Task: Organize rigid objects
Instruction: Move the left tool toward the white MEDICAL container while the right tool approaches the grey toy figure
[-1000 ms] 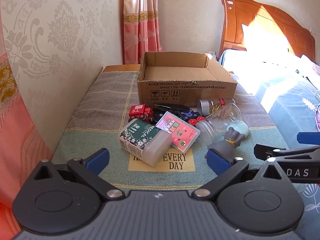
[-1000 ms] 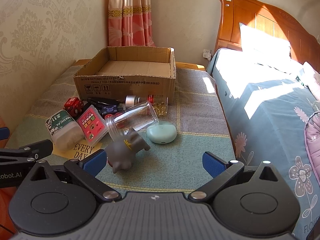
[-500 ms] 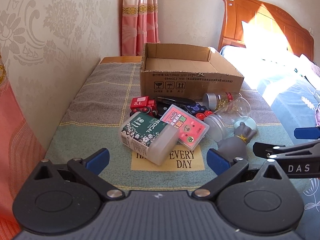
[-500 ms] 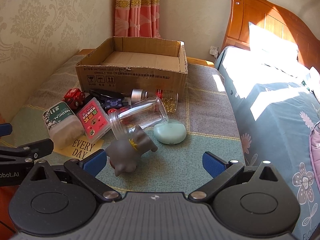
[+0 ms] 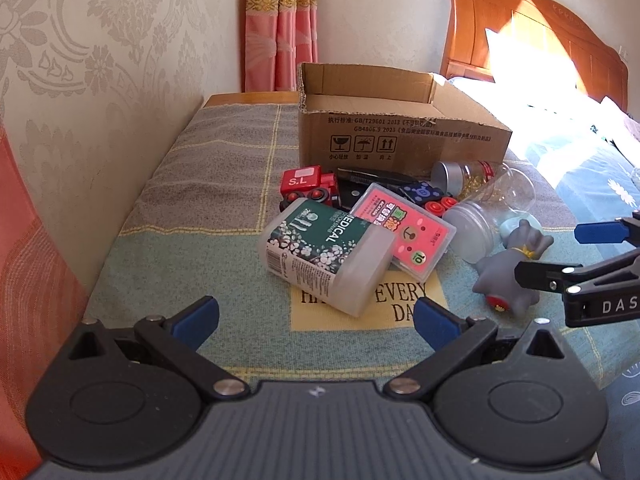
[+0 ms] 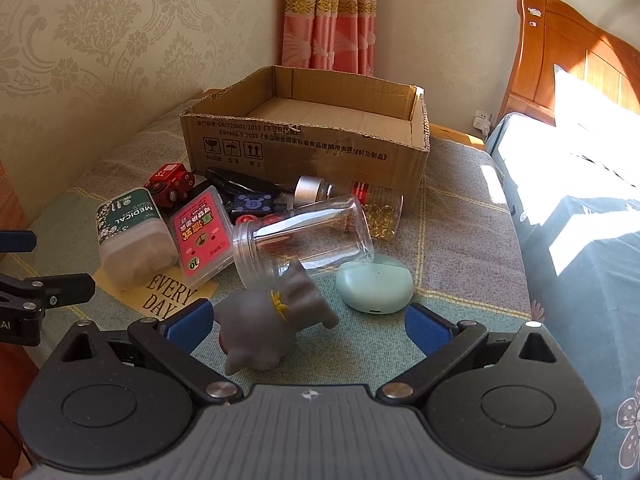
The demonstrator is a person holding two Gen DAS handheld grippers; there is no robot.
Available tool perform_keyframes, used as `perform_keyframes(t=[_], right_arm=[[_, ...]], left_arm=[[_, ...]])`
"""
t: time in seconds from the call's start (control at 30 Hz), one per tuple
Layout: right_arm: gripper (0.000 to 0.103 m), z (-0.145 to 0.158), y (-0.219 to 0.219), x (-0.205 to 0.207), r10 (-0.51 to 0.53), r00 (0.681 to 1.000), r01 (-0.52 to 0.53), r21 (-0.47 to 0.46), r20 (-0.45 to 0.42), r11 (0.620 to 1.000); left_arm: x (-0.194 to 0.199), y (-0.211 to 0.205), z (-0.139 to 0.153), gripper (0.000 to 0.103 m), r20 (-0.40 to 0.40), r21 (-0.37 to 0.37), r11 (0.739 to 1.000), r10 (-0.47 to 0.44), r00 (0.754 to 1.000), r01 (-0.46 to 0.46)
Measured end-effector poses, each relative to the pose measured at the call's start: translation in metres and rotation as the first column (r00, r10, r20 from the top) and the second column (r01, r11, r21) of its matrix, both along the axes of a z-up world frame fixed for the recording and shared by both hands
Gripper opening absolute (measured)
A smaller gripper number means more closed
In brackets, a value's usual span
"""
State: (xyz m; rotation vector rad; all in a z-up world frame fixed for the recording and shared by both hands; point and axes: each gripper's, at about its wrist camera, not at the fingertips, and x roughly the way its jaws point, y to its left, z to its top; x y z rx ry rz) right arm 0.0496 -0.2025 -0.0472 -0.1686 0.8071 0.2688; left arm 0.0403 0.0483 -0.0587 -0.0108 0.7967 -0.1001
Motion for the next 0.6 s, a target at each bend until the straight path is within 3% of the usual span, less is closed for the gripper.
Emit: perform_keyframes(t=[0.3,0.6], right_arm=[[0.103,-0.016,0.020,0.020,0.082,0.996,-0.082,0.007,-0.040,0.997],[0.103,-0.031,0.026,0.002,0.105,0.985,-0.106,-0.002,-0.135,0.994]], left_arm=[[0.006,0.009,-0.007,0.103,-0.021,-0.001,1.000,-0.009,1.000,0.009],[0.015,0.010,-0.021,0.102,-0.058,-0.012,0.999,-0.030,0.998,0.030]])
